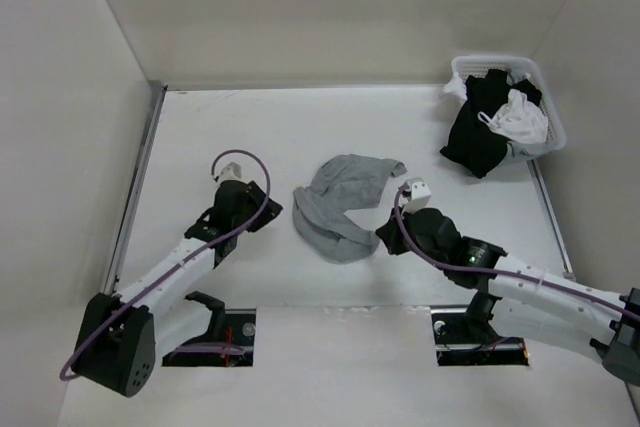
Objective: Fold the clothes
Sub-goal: Flatten the tank top out
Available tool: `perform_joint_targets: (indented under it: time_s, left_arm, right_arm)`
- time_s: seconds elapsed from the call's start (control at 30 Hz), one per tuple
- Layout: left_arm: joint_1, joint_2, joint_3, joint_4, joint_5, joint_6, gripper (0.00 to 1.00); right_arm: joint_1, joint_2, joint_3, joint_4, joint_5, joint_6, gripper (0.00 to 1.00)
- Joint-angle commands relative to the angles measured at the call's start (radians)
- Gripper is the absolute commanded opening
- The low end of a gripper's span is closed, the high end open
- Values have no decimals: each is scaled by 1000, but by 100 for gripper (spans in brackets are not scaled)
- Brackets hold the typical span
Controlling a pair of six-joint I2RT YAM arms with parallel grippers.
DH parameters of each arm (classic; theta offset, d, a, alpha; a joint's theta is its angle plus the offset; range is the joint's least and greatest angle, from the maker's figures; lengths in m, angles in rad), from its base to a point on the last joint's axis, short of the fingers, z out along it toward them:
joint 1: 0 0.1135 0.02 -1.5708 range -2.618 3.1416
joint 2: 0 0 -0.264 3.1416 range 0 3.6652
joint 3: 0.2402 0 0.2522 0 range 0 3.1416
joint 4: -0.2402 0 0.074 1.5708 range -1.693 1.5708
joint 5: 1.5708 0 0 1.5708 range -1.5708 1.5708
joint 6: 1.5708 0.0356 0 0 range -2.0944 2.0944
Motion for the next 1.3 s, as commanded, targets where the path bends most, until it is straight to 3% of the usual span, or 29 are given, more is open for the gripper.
perform_joint_targets:
  time_s: [0.0,0.13,0.27,0.47,0.8,1.13,1.27]
  left_arm:
    - [-112,43,12,26,17,49,35]
    - [-208,132,53,65,-74,66,38]
    - [-192,256,91,164,-178,96,38]
    - [-104,425,125,342,-126,80,37]
    - [-78,644,196,476,-19,37,40]
    - [-81,718,214,499,-11,42,20]
    - [-86,726,225,505,-3,36,7]
  right_arm:
    - [11,-73,-37,72,20,123,2]
    - [12,-68,-98,100,1,162,3]
    - [12,-62,-103,126,1,162,3]
    - [3,-62,-111,144,-34,152,3]
    - [0,-33,-126,190,-52,155,3]
    - [-11,-41,-126,195,-54,155,3]
    - [-11,-44,-125,195,-54,160,3]
